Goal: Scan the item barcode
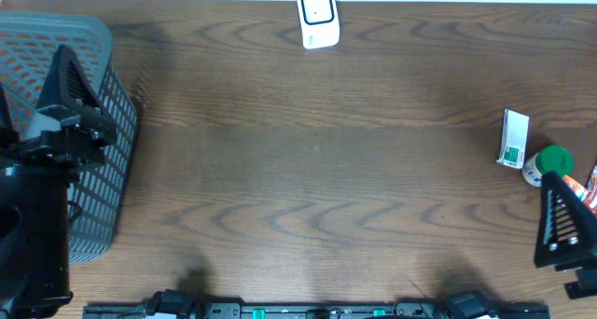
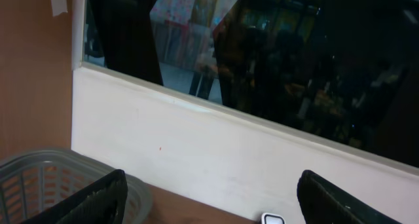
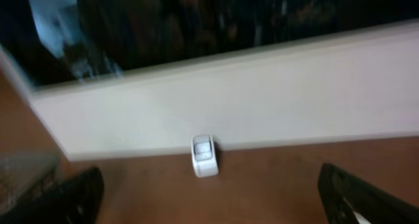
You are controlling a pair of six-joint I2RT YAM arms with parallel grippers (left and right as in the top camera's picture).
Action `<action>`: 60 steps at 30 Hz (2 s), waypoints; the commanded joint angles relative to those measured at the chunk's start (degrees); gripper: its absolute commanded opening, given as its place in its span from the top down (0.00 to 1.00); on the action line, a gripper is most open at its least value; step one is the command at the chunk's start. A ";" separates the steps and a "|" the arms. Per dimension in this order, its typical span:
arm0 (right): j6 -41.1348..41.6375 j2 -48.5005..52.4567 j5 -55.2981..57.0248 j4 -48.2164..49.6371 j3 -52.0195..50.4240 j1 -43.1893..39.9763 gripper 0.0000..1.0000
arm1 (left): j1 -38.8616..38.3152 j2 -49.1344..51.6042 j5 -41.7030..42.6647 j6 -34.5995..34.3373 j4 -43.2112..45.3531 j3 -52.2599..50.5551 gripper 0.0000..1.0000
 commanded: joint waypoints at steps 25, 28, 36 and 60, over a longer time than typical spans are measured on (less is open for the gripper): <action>-1.20 -34.58 16.13 43.36 -80.37 -2.58 0.01 | 0.15 -0.13 -0.31 0.11 0.20 -0.02 0.17; -1.18 -40.46 16.11 43.63 -85.55 -4.63 0.01 | 0.15 -0.13 -0.31 0.11 0.20 -0.02 0.17; -1.22 -41.35 17.29 46.53 -91.45 -5.75 0.01 | 0.15 -0.13 -0.31 0.11 0.22 -0.02 0.17; -4.46 -41.38 0.24 58.77 -101.24 -18.78 0.01 | 0.15 -0.13 -0.31 0.11 0.20 -0.02 0.17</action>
